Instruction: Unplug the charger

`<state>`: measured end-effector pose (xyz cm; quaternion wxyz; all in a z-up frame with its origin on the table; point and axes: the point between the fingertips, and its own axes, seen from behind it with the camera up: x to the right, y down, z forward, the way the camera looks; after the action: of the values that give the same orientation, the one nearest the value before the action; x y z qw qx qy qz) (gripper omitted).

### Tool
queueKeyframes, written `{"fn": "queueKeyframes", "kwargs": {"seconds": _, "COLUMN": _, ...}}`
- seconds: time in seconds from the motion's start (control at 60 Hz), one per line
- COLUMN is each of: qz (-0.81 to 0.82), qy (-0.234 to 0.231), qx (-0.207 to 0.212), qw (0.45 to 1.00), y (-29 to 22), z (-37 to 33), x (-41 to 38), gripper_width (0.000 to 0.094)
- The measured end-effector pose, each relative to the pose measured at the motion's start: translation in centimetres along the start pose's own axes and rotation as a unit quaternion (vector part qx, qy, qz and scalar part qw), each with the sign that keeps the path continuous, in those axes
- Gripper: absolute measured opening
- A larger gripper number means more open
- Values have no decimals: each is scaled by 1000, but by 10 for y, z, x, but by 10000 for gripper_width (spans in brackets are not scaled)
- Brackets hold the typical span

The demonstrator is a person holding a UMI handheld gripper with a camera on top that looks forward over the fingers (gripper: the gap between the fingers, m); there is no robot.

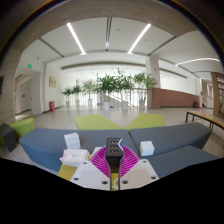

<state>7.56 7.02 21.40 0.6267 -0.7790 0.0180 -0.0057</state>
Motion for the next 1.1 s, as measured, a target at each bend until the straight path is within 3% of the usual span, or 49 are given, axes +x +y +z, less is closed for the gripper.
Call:
{"fn": "queueKeyframes", "kwargs": {"seconds": 0.2, "qz": -22, "qy": 3, "qx": -164, "qw": 986, "y": 146, "z": 7, "x": 30, "gripper_width": 87}}
{"fn": "queueKeyframes", "kwargs": {"seconds": 0.433, "qz": -34, "qy": 4, "qx": -237, "qw": 971, "y": 225, "z": 15, "x": 43, "gripper_width": 140}}
{"fn": "queueKeyframes", "kwargs": {"seconds": 0.55, "qz": -28, "qy": 3, "qx": -238, "qw": 971, "y": 221, "z": 16, "x": 42, "gripper_width": 225}}
{"fn": "queueKeyframes", "kwargs": {"seconds": 0.65, "qz": -26, "qy": 27, "qx": -252, "qw": 967, "y": 222, "z": 11, "x": 58, "gripper_width": 574}}
{"fn": "queueKeyframes", "kwargs": {"seconds": 0.733, "qz": -18, "qy": 17, "qx": -242, "qw": 970, "y": 212, "z": 5, "x": 55, "gripper_width": 848}}
{"fn": "queueKeyframes", "kwargs": {"seconds": 1.1, "qz": -40, "qy": 12, "qx": -206, "qw": 978, "y": 138, "z": -114, "x": 58, "gripper_width": 851}}
